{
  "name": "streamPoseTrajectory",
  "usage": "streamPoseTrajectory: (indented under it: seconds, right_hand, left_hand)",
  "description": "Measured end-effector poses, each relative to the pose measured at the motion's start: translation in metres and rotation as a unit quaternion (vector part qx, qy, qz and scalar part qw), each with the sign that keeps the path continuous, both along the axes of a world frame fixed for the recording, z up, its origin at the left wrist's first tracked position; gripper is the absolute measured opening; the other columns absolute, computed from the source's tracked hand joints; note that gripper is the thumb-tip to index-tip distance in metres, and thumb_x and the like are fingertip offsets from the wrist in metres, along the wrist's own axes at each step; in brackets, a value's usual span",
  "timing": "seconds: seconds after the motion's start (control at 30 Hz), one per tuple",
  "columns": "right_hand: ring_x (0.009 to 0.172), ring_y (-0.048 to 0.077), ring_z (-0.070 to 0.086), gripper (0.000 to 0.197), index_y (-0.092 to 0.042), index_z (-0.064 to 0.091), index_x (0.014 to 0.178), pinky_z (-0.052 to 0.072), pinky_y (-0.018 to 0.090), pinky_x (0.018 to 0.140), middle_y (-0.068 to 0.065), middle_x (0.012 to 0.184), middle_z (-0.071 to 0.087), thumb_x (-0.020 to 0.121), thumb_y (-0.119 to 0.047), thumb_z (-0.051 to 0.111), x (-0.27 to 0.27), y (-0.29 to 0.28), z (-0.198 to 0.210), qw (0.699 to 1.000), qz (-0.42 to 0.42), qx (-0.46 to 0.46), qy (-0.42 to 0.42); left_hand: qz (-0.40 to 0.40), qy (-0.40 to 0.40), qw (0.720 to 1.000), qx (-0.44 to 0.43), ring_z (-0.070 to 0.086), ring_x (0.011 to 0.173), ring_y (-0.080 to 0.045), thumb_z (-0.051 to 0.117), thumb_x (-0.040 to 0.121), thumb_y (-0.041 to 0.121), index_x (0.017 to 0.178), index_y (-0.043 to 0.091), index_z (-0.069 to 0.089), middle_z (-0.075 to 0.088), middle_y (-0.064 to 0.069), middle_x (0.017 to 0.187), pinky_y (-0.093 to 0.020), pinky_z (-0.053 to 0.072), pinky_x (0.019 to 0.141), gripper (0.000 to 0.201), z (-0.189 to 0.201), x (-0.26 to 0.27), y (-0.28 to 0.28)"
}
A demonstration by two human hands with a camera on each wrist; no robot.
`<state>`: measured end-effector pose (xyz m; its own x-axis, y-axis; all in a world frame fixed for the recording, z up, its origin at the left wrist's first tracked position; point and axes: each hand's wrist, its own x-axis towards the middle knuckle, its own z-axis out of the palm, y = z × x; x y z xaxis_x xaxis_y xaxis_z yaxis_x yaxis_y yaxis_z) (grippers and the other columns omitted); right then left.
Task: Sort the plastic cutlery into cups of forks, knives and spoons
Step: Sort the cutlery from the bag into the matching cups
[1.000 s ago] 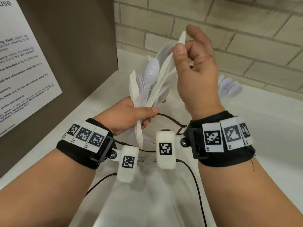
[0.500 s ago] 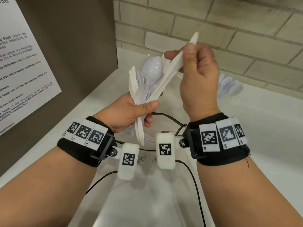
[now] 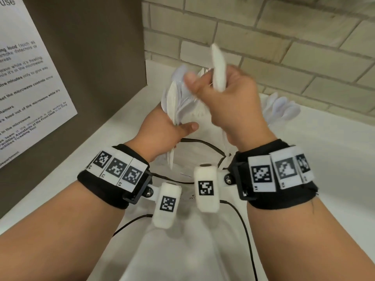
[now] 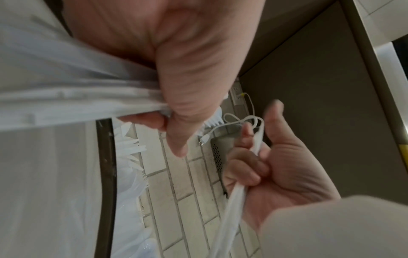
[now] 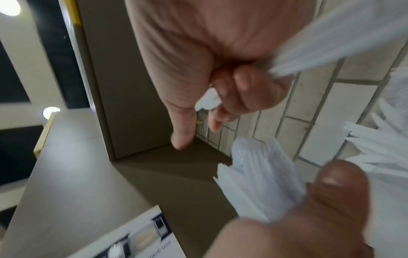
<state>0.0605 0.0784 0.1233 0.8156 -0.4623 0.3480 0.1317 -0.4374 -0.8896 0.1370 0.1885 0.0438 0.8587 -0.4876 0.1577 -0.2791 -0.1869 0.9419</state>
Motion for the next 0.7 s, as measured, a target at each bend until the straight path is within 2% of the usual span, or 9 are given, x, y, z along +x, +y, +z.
streamPoseTrajectory:
  seconds: [0.1, 0.2, 0.3, 0.37, 0.43, 0.5, 0.57, 0.63, 0.7]
  right_hand:
    - [0.063, 0.01, 0.063, 0.035, -0.015, 0.067, 0.076, 0.051, 0.025, 0.062, -0.004, 0.069, 0.066, 0.067, -0.046, 0.082, 0.004, 0.007, -0.012, 0.993, -0.002, -0.107, 0.059]
    - [0.062, 0.008, 0.057, 0.04, -0.016, 0.066, 0.077, 0.043, 0.019, 0.058, -0.008, 0.066, 0.059, 0.068, -0.053, 0.077, 0.006, 0.015, -0.015, 0.977, -0.024, -0.185, 0.104]
    - [0.062, 0.012, 0.054, 0.028, -0.016, 0.06, 0.072, 0.04, 0.022, 0.059, -0.004, 0.065, 0.057, 0.079, -0.041, 0.071, 0.01, 0.017, -0.017, 0.973, -0.031, -0.204, 0.104]
    - [0.058, 0.012, 0.052, 0.021, -0.016, 0.057, 0.069, 0.038, 0.021, 0.055, -0.006, 0.059, 0.053, 0.084, -0.028, 0.065, 0.011, 0.016, -0.017, 0.98, -0.023, -0.172, 0.094]
    - [0.068, 0.014, 0.057, 0.012, -0.016, 0.06, 0.079, 0.044, 0.021, 0.061, -0.006, 0.067, 0.056, 0.088, -0.024, 0.062, 0.011, 0.016, -0.016, 0.986, -0.001, -0.141, 0.091]
    - [0.084, 0.017, 0.063, 0.011, -0.014, 0.064, 0.097, 0.051, 0.03, 0.077, -0.002, 0.084, 0.064, 0.091, -0.023, 0.06, 0.009, 0.017, -0.016, 0.99, 0.025, -0.108, 0.084]
    - [0.091, 0.018, 0.064, 0.015, -0.015, 0.063, 0.106, 0.053, 0.038, 0.085, 0.001, 0.094, 0.068, 0.093, -0.021, 0.058, 0.008, 0.015, -0.017, 0.994, 0.041, -0.075, 0.07]
    - [0.084, 0.011, 0.065, 0.012, -0.018, 0.062, 0.105, 0.055, 0.036, 0.078, 0.0, 0.092, 0.068, 0.094, -0.017, 0.057, 0.006, 0.011, -0.018, 0.995, 0.063, -0.045, 0.059]
    - [0.058, -0.002, 0.06, 0.009, -0.02, 0.059, 0.099, 0.049, 0.022, 0.055, -0.009, 0.075, 0.063, 0.096, -0.014, 0.054, 0.003, 0.007, -0.017, 0.993, 0.096, 0.022, 0.059]
  left_hand:
    - [-0.011, -0.053, 0.999, 0.002, 0.061, 0.089, -0.007, 0.07, 0.076, 0.035, 0.132, 0.042, 0.045, 0.063, 0.01, 0.113, -0.016, 0.048, 0.063, 0.062, -0.002, 0.004, -0.006]
    - [0.017, -0.03, 0.999, 0.016, 0.063, 0.078, -0.013, 0.059, 0.062, 0.052, 0.125, 0.028, 0.048, 0.064, 0.004, 0.099, -0.016, 0.043, 0.05, 0.068, -0.001, 0.002, -0.006]
    - [0.003, -0.024, 0.999, -0.02, 0.064, 0.079, -0.008, 0.068, 0.072, 0.027, 0.12, 0.024, 0.052, 0.064, 0.007, 0.092, -0.02, 0.049, 0.059, 0.05, 0.001, -0.004, -0.007]
    - [-0.02, 0.009, 0.997, -0.074, 0.066, 0.095, -0.01, 0.074, 0.074, 0.007, 0.126, 0.023, 0.052, 0.067, 0.005, 0.102, -0.029, 0.056, 0.075, 0.058, 0.004, -0.007, -0.005]
    - [-0.052, 0.041, 0.991, -0.115, 0.066, 0.103, -0.013, 0.075, 0.073, 0.001, 0.129, 0.022, 0.053, 0.069, 0.003, 0.108, -0.034, 0.056, 0.082, 0.063, 0.006, -0.01, -0.003]
    - [-0.085, 0.067, 0.983, -0.15, 0.066, 0.103, -0.013, 0.074, 0.07, 0.0, 0.124, 0.022, 0.055, 0.07, 0.004, 0.107, -0.033, 0.056, 0.083, 0.061, 0.008, -0.009, -0.002]
    - [-0.12, 0.08, 0.974, -0.173, 0.067, 0.092, -0.015, 0.072, 0.069, 0.0, 0.115, 0.025, 0.058, 0.07, 0.006, 0.095, -0.031, 0.056, 0.072, 0.054, 0.008, -0.009, 0.001]
    - [-0.151, 0.094, 0.968, -0.178, 0.063, 0.078, -0.016, 0.073, 0.072, -0.004, 0.111, 0.022, 0.057, 0.066, 0.004, 0.083, -0.027, 0.051, 0.058, 0.05, 0.006, -0.008, 0.002]
    - [-0.174, 0.12, 0.96, -0.186, 0.063, 0.074, -0.009, 0.069, 0.076, -0.01, 0.115, 0.016, 0.054, 0.066, 0.008, 0.078, -0.022, 0.049, 0.055, 0.049, 0.003, -0.007, 0.004]
